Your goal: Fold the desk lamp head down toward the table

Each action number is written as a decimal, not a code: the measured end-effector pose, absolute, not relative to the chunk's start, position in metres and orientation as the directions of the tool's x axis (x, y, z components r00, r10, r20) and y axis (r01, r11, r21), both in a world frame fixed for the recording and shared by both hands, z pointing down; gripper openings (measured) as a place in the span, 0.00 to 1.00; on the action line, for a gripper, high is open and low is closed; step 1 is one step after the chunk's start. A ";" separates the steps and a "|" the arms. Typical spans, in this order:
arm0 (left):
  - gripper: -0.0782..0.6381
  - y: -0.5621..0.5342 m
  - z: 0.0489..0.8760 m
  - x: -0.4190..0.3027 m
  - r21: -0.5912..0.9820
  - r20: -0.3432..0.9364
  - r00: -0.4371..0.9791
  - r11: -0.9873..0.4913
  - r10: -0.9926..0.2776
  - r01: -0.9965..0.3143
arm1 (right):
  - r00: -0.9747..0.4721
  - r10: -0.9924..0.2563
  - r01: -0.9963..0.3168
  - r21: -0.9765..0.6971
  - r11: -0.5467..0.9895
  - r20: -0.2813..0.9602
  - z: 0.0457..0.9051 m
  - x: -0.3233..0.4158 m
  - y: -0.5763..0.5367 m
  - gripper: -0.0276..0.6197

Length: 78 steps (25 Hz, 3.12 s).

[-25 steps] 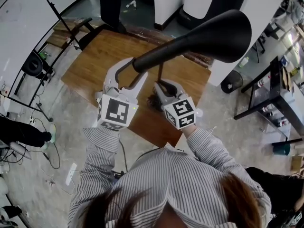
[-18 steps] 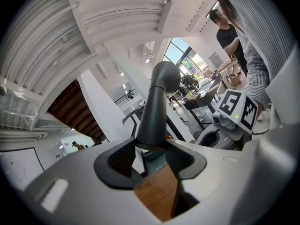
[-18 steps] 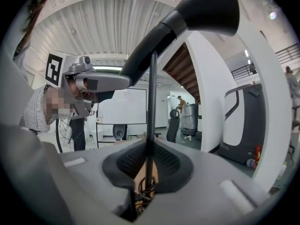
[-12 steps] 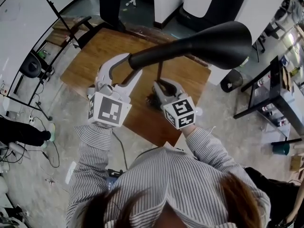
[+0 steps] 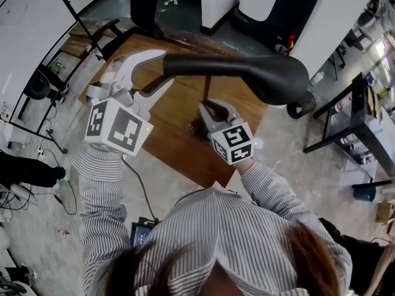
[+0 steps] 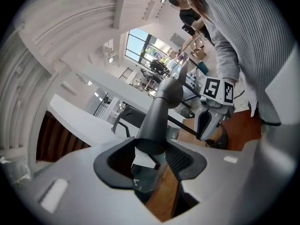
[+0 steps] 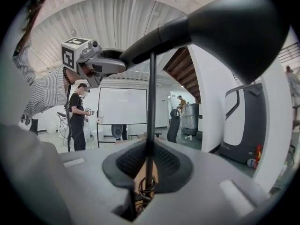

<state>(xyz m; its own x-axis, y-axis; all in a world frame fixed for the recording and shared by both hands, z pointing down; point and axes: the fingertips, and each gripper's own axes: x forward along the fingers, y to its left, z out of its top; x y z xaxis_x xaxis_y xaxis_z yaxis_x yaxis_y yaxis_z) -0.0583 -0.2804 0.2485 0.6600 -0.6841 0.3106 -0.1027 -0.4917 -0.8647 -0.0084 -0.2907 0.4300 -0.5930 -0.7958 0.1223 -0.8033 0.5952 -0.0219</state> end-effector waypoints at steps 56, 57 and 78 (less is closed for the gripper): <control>0.41 -0.282 0.204 -0.040 -0.786 0.618 0.527 -0.476 -0.584 0.394 | -0.540 -0.837 -0.842 -0.071 0.535 0.090 0.427 -0.012 -0.295 0.10; 0.41 -0.283 0.204 -0.040 -0.790 0.612 0.534 -0.481 -0.583 0.381 | -0.540 -0.837 -0.841 -0.070 0.536 0.088 0.427 -0.012 -0.295 0.10; 0.41 -0.273 0.266 -0.059 -0.627 0.238 0.761 -0.694 -0.604 -0.354 | -0.544 -0.837 -0.839 -0.043 0.542 0.060 0.424 0.002 -0.268 0.11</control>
